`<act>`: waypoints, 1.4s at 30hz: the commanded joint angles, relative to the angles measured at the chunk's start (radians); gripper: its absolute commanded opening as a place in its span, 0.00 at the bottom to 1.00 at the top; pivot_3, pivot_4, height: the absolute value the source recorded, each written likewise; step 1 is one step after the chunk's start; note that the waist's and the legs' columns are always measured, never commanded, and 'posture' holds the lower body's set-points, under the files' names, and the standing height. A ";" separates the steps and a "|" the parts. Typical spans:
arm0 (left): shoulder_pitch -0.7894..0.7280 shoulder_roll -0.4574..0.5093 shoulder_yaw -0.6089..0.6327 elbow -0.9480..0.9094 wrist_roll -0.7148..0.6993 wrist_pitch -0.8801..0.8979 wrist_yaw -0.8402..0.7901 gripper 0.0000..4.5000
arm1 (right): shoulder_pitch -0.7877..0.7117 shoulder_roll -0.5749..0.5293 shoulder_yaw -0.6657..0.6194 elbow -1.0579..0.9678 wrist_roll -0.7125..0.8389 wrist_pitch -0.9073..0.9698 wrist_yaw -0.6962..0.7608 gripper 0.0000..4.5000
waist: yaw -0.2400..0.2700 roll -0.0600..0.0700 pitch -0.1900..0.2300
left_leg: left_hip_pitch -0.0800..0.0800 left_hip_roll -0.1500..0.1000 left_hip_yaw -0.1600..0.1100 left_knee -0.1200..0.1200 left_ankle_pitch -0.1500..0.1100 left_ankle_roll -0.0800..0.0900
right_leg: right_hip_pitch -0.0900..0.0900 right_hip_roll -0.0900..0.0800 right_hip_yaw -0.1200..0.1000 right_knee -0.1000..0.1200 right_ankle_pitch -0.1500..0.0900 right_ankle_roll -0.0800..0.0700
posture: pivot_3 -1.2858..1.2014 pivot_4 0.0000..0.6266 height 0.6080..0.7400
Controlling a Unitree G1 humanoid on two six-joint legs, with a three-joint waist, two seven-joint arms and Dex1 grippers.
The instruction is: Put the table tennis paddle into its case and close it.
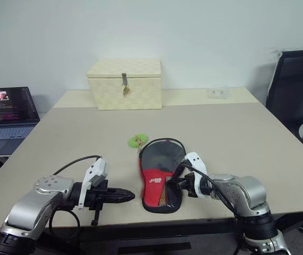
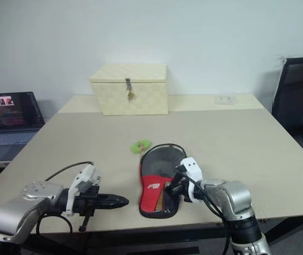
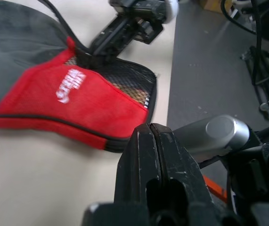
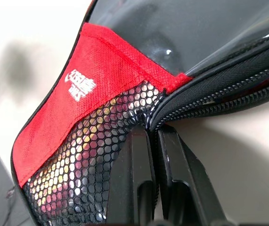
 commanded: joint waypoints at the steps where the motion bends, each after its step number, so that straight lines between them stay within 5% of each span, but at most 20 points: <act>1: -0.007 0.021 0.022 -0.028 -0.019 0.003 0.000 0.00 | 0.028 -0.012 -0.014 -0.082 0.044 0.050 0.000 0.00 | 0.000 0.000 0.000 | 0.000 0.000 0.000 0.000 0.000 0.000 | 0.000 0.000 0.000 0.000 0.000 0.000 | 0.52 0.24 1.00; 13: -0.040 0.014 0.006 0.000 -0.002 -0.011 0.007 0.00 | 0.025 0.005 -0.061 -0.094 0.058 0.075 -0.059 0.00 | 0.009 0.000 0.000 | 0.000 0.000 0.001 0.000 0.000 0.000 | 0.000 0.000 0.000 0.000 0.000 0.000 | 0.52 0.24 1.00; 17: -0.028 0.011 0.013 -0.007 -0.002 -0.010 0.022 0.00 | 0.024 -0.065 -0.038 -0.150 0.033 0.039 -0.077 0.23 | 0.011 0.000 0.000 | 0.000 0.000 0.001 0.000 0.000 0.000 | 0.000 0.001 0.000 0.000 0.000 0.000 | 0.52 0.24 1.00; 27: -0.005 0.013 0.029 -0.008 -0.010 0.002 0.066 0.00 | -0.059 -0.330 -0.034 -0.302 0.165 0.046 0.091 0.96 | 0.022 0.000 0.000 | 0.000 0.000 0.001 0.000 0.000 0.000 | 0.000 0.001 0.000 -0.001 -0.003 0.004 | 0.52 0.24 1.00; 32: -0.039 0.008 0.012 0.060 0.057 -0.008 0.148 0.00 | -0.192 -0.220 0.021 -0.115 0.115 -0.142 0.085 0.99 | 0.020 0.000 0.000 | 0.001 0.002 0.002 0.001 0.000 0.000 | 0.000 0.003 0.001 -0.001 -0.003 0.004 | 0.52 0.24 1.00; 35: -0.065 -0.020 0.013 0.088 0.084 -0.026 0.202 0.13 | -0.221 -0.159 0.128 0.040 0.037 -0.294 0.097 1.00 | 0.023 0.000 0.000 | 0.001 0.002 0.003 0.001 0.000 0.000 | 0.001 0.004 0.000 -0.001 -0.003 0.004 | 0.52 0.24 1.00; 42: -0.114 -0.070 0.029 0.161 0.164 -0.084 0.338 0.65 | -0.260 -0.036 0.214 0.373 -0.102 -0.521 0.076 1.00 | 0.028 0.000 0.000 | -0.006 0.000 0.001 0.002 0.000 0.000 | -0.006 0.001 -0.001 0.000 0.001 0.000 | 0.52 0.24 1.00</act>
